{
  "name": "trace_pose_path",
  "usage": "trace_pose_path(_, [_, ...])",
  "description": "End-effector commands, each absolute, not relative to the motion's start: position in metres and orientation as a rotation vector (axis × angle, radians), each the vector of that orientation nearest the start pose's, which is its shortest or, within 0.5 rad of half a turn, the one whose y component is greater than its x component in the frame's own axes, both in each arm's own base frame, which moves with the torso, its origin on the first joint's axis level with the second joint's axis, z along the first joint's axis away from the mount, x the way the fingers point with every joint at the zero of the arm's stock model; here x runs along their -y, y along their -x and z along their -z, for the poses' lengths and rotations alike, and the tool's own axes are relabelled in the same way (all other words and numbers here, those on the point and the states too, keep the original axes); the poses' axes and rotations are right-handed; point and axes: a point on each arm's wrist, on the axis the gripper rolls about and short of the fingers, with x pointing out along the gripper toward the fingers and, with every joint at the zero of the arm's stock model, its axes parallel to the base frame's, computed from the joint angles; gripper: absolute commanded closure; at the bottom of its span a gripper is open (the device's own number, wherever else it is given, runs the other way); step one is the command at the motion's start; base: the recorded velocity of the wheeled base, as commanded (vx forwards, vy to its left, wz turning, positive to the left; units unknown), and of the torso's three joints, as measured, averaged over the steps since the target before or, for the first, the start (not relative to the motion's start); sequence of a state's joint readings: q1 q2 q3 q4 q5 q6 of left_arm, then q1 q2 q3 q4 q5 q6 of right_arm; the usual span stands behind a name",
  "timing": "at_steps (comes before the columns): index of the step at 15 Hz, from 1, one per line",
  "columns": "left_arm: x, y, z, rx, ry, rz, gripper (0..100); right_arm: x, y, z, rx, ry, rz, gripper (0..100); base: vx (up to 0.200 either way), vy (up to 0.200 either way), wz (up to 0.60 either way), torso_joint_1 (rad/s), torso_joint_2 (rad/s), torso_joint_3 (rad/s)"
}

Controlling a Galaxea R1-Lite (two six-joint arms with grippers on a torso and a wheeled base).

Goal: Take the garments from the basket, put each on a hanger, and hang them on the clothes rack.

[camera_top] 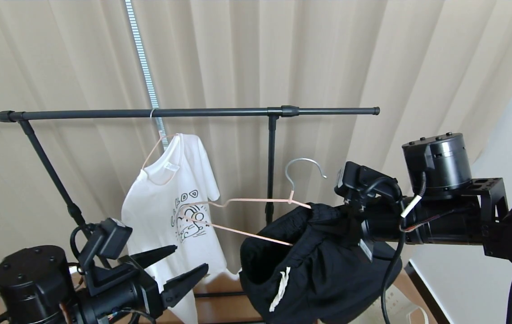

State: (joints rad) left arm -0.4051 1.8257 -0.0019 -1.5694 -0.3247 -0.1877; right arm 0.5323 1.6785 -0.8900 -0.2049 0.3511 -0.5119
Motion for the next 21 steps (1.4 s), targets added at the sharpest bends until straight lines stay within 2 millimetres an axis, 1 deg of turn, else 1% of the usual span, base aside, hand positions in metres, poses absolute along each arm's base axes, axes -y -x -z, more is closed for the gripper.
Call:
trace_pose_path(1, [0.107,-0.185,-0.04,-0.503,0.127,0.653,0,-0.151,-0.243,-0.177,-0.348,0.515,-0.988,100,0.0,0.0,0.0,0.0,0.0,0.0])
trace_pose_path(3, [0.133,-0.193,-0.026,-0.502,0.074,0.613,0,-0.15,-0.239,-0.184,-0.345,0.467,-0.972,100,0.0,0.0,0.0,0.0,0.0,0.0])
trace_pose_path(6, [0.155,-0.201,-0.024,-0.464,0.07,0.655,0,-0.148,-0.235,-0.192,-0.335,0.452,-0.933,100,0.0,0.0,0.0,0.0,0.0,0.0])
trace_pose_path(11, [0.17,-0.22,-0.028,-0.387,0.095,0.667,0,-0.151,-0.224,-0.198,-0.31,0.445,-0.955,100,0.0,0.0,0.0,0.0,0.0,0.0])
trace_pose_path(12, [0.171,-0.221,-0.028,-0.384,0.095,0.667,0,-0.15,-0.223,-0.199,-0.308,0.445,-0.955,100,0.0,0.0,0.0,0.0,0.0,0.0])
trace_pose_path(13, [0.173,-0.226,-0.027,-0.373,0.099,0.666,0,-0.15,-0.218,-0.202,-0.295,0.446,-0.963,100,0.0,0.0,0.0,0.0,0.0,0.0])
trace_pose_path(17, [0.176,-0.228,-0.019,-0.394,0.091,0.656,0,-0.151,-0.216,-0.204,-0.285,0.445,-0.968,100,0.0,0.0,0.0,0.0,0.0,0.0])
trace_pose_path(18, [0.175,-0.229,-0.016,-0.402,0.084,0.642,100,-0.151,-0.216,-0.204,-0.285,0.445,-0.968,100,0.0,0.0,0.0,0.0,0.0,0.0])
trace_pose_path(21, [0.175,-0.227,-0.017,-0.401,0.084,0.642,100,-0.152,-0.217,-0.203,-0.288,0.445,-0.969,100,0.0,0.0,0.0,0.0,0.0,0.0])
